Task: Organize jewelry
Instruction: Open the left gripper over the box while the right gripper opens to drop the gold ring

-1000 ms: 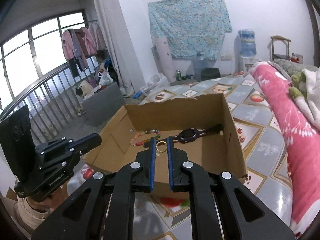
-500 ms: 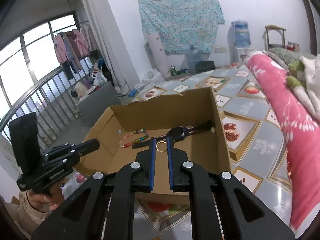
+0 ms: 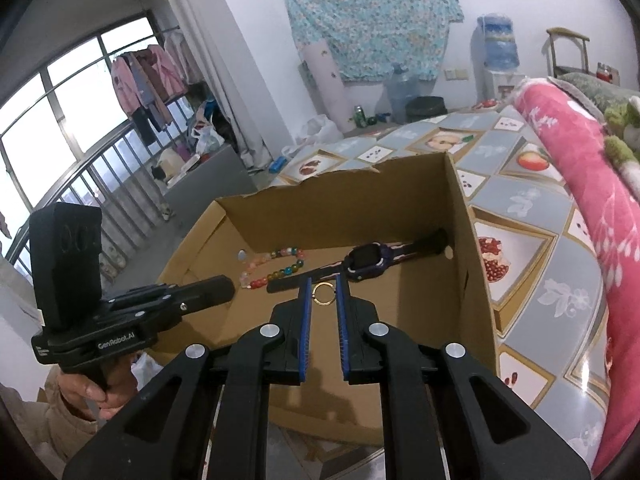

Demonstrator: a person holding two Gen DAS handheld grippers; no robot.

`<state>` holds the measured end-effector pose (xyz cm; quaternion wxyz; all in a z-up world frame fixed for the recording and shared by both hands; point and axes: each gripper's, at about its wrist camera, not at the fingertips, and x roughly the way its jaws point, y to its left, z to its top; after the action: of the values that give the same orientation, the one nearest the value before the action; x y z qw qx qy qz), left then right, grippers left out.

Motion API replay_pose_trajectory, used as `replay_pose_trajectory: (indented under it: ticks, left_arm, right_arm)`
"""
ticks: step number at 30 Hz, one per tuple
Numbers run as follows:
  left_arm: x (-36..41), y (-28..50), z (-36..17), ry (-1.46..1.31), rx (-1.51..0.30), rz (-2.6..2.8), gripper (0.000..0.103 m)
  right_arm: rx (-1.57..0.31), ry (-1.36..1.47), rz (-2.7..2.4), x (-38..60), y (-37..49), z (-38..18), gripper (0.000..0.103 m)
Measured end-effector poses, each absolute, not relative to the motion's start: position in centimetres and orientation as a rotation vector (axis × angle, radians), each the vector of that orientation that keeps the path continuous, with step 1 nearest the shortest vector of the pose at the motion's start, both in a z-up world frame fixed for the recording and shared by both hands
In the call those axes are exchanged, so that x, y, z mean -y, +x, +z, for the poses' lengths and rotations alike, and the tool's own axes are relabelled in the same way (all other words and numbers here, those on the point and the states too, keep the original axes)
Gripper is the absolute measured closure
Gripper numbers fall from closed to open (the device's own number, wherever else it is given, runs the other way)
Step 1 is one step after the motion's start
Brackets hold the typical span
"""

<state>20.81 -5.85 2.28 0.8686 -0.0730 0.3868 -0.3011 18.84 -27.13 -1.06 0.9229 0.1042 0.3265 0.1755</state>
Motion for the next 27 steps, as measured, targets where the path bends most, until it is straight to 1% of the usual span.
replay_pose_trajectory:
  ticks: [2,4,8,12,16,18,20,22,24,27]
  left_arm:
    - [6.0,21.2,2.0,-0.160,-0.825,-0.634,0.089]
    - [6.1,21.5,1.9,-0.170,-0.833,-0.644,0.085]
    - [5.6,22.1,1.5,-0.199,-0.845,-0.640,0.082]
    - [5.4,22.1,1.6,-0.200,-0.832,-0.636,0.080]
    - [5.4,22.0,1.7,-0.199,-0.828,-0.628,0.077]
    - [5.4,22.0,1.7,-0.194,-0.826,-0.625,0.075]
    - [5.4,21.9,1.9,-0.182,-0.816,-0.616,0.070]
    - [5.4,21.7,2.1,-0.172,-0.805,-0.609,0.067]
    - [5.4,21.5,2.3,-0.166,-0.796,-0.605,0.061]
    - [5.3,20.7,2.8,-0.153,-0.781,-0.589,0.051]
  right_arm:
    - [-0.663,0.223,0.361,27.4,19.1,-1.0,0.090]
    - [-0.653,0.232,0.365,27.7,19.2,-1.0,0.088]
    - [-0.638,0.251,0.367,28.2,19.5,-1.0,0.087]
    - [-0.634,0.267,0.369,28.6,19.6,-1.1,0.082]
    - [-0.621,0.279,0.370,28.9,19.4,-0.9,0.080]
    - [-0.616,0.285,0.366,29.0,19.3,-0.8,0.076]
    - [-0.616,0.293,0.360,29.1,19.2,-0.7,0.075]
    - [-0.611,0.301,0.355,29.2,19.0,-0.5,0.071]
    - [-0.604,0.309,0.351,29.2,18.6,-0.2,0.061]
    - [-0.595,0.321,0.345,29.2,18.0,0.2,0.055]
